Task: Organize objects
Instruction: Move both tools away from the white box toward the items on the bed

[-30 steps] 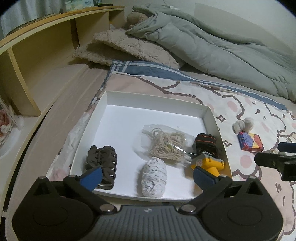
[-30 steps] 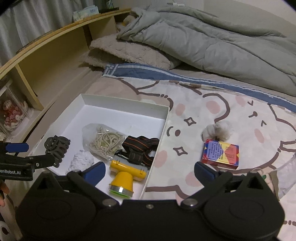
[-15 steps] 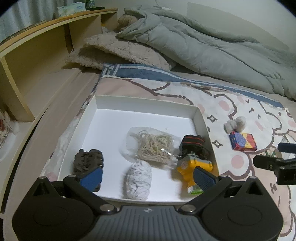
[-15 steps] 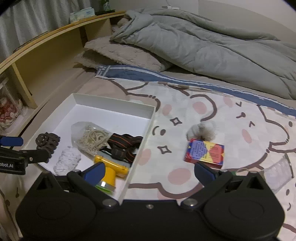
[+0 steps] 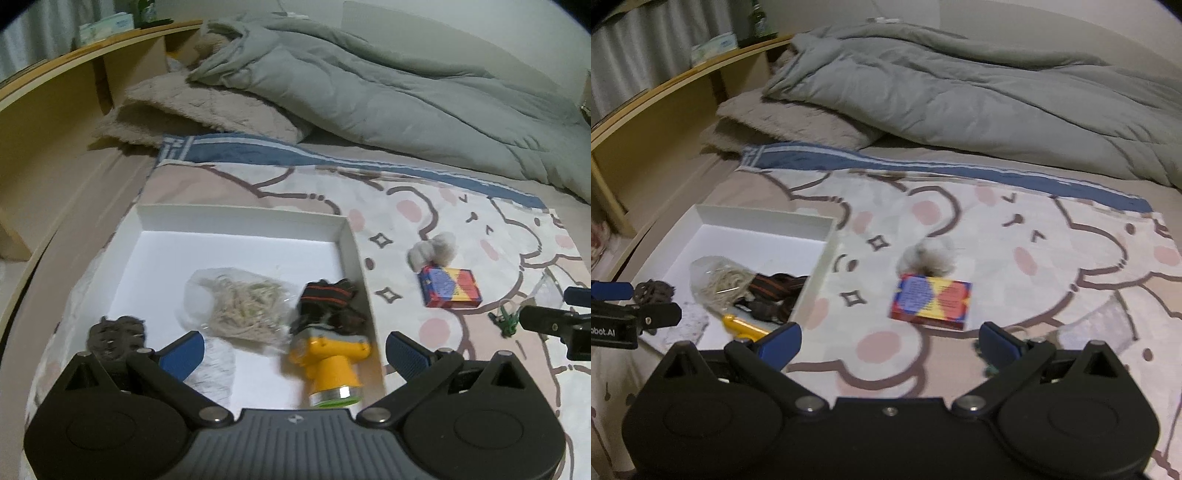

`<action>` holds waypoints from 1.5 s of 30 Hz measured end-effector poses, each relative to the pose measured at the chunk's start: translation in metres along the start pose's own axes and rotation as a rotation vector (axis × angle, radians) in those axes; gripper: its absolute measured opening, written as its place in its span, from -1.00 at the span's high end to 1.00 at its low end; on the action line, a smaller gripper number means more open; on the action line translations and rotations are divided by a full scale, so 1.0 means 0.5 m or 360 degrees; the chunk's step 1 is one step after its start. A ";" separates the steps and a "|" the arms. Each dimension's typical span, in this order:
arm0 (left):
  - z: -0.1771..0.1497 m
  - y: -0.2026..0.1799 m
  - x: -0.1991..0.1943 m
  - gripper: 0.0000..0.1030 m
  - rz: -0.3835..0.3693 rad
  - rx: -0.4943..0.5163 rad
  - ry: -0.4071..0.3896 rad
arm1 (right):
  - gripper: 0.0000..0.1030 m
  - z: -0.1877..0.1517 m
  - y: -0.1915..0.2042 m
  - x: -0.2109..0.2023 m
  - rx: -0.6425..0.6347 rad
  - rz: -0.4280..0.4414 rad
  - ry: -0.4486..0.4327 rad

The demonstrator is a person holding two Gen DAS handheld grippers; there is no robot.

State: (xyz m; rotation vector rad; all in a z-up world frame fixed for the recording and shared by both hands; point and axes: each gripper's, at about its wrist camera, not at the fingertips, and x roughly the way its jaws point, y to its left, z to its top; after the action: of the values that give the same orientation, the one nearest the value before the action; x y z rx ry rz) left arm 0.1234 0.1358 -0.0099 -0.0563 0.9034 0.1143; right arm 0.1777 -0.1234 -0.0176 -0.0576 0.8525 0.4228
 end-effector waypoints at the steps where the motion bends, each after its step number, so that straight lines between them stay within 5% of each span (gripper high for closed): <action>1: 0.003 -0.010 0.002 -1.00 -0.0006 0.0003 -0.0004 | -1.00 -0.001 -0.012 -0.003 0.0007 -0.0013 -0.0003; 37: 0.062 -0.271 0.062 -1.00 -0.0172 0.0058 -0.0073 | -1.00 -0.044 -0.313 -0.062 0.0363 -0.0363 -0.0096; 45: 0.068 -0.317 0.091 -1.00 -0.0191 0.0081 -0.0142 | -1.00 -0.058 -0.349 -0.043 0.0489 -0.0296 -0.0073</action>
State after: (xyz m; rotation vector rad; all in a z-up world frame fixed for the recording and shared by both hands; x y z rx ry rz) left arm 0.1975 -0.0145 -0.0245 -0.0573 0.8114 -0.0179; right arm 0.2114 -0.2970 -0.0415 0.1554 0.8506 0.1156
